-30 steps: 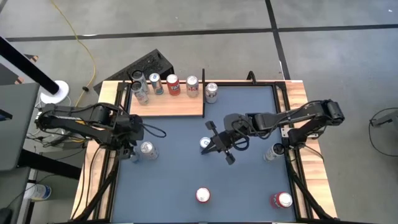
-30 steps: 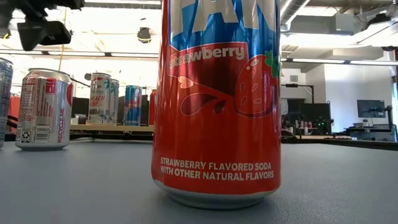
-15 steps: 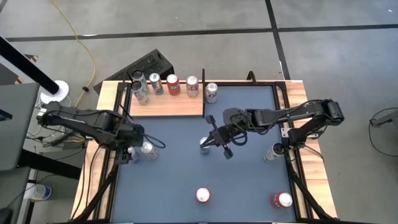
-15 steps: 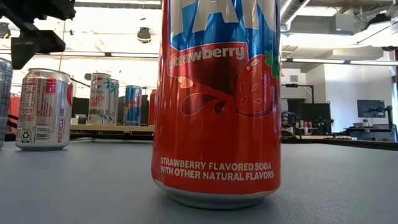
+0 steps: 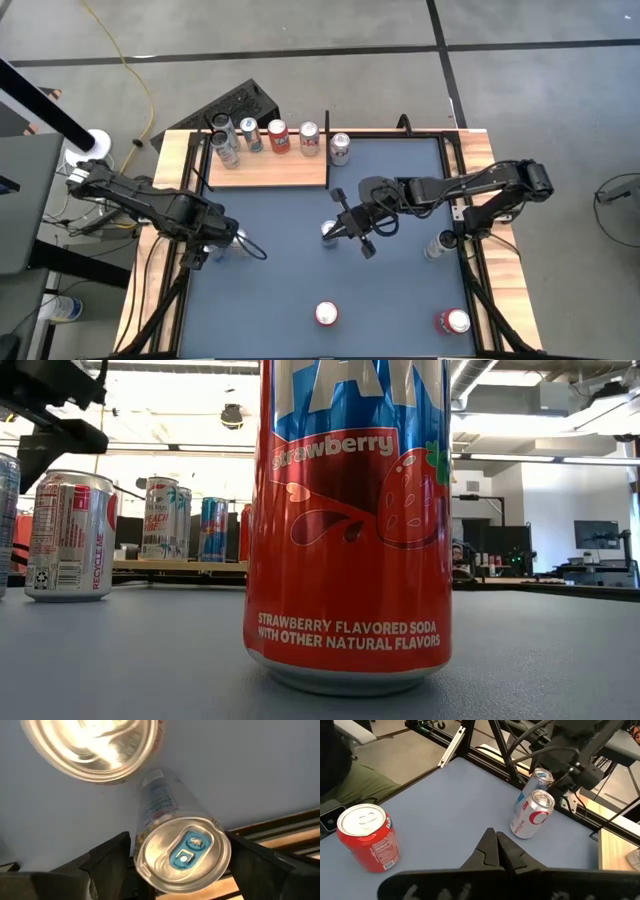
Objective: Place canned beverage on shelf
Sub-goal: Put the left blue soda can on the shelf aligned with the other blue soda can
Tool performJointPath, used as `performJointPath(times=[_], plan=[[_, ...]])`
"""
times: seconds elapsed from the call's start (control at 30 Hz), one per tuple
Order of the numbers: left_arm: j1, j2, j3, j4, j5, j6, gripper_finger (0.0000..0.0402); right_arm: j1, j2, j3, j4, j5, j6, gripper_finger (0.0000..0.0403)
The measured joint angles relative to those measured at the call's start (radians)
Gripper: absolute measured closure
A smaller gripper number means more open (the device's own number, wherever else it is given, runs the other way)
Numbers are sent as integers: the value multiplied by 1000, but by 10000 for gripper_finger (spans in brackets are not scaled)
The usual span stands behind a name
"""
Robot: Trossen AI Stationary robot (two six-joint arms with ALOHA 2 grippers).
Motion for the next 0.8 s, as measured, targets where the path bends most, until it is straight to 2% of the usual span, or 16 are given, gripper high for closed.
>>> performJointPath(times=[0.37, 0.47, 0.63, 0.8], plan=[[-24, 65, 0, 0, -22, 33, 104, 0, 0, 0, 0, 0, 1, 403], [-24, 65, 0, -10, -23, 46, 122, 0, 0, 0, 0, -1, 9, 403], [-24, 64, 0, -23, -23, 47, 177, 4, 0, 0, 0, -1, 16, 403], [-24, 64, 1, -23, -13, 45, 179, 5, 0, 0, 0, -3, 17, 403]])
